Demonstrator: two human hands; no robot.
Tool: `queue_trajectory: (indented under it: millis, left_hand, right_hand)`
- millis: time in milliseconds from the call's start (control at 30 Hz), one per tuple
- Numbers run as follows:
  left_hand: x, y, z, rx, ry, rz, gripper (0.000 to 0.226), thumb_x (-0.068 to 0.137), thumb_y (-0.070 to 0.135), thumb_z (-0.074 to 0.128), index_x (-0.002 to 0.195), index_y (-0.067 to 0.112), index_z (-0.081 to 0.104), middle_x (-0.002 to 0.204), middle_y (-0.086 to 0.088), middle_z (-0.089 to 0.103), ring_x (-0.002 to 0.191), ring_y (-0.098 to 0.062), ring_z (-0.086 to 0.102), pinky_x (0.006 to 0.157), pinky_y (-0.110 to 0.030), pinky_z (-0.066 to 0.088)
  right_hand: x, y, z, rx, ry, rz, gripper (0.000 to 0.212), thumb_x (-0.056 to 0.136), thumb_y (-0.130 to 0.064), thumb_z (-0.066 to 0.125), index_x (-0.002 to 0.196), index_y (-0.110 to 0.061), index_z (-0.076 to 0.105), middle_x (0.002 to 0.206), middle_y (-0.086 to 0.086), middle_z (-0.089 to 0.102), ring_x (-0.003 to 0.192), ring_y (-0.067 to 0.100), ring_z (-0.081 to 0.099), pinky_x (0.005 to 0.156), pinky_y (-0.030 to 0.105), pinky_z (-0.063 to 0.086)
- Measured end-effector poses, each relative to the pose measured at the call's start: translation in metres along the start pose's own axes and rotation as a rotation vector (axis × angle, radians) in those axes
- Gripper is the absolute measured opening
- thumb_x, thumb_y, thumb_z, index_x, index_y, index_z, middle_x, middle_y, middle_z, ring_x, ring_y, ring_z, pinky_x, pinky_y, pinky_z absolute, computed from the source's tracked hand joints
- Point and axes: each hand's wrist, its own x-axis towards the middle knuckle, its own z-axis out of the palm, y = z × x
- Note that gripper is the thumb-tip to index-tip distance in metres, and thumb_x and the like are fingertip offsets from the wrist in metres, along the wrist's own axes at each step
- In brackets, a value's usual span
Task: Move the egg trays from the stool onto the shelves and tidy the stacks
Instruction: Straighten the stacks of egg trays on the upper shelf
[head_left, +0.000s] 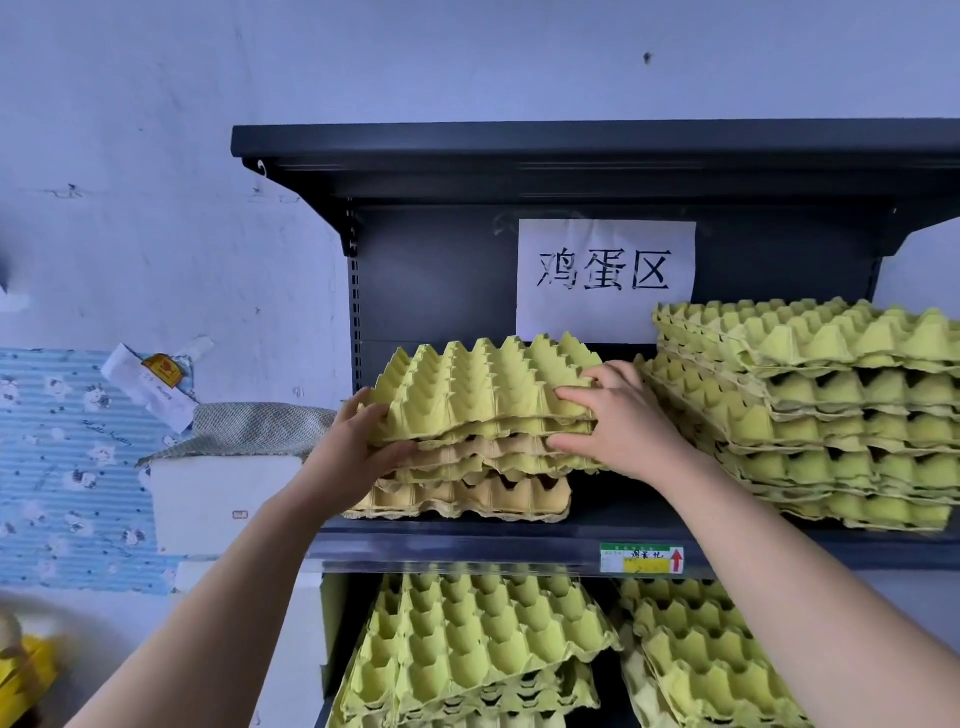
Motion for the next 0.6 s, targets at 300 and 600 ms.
queue_trajectory:
  millis: [300, 600]
  left_hand:
    - [-0.018, 0.004, 0.030, 0.266, 0.184, 0.141, 0.117, 0.062, 0.056, 0.081, 0.153, 0.032, 0.012, 0.160, -0.002, 0.010, 0.147, -0.028, 0.000, 0.116, -0.050, 0.014]
    - [-0.008, 0.021, 0.025, 0.248, 0.264, 0.226, 0.074, 0.068, 0.036, 0.083, 0.133, 0.028, 0.049, 0.131, -0.002, 0.050, 0.128, -0.032, 0.024, 0.107, -0.045, 0.029]
  right_hand:
    - [-0.010, 0.012, 0.014, -0.121, -0.050, -0.066, 0.089, 0.070, -0.054, 0.074, 0.145, -0.038, 0.030, 0.153, 0.001, 0.007, 0.142, 0.020, -0.007, 0.116, 0.052, 0.001]
    - [-0.002, 0.015, 0.004, -0.075, -0.025, -0.075, 0.077, 0.077, -0.041, 0.072, 0.144, -0.029, 0.035, 0.142, 0.007, 0.035, 0.136, 0.022, 0.013, 0.112, 0.044, 0.023]
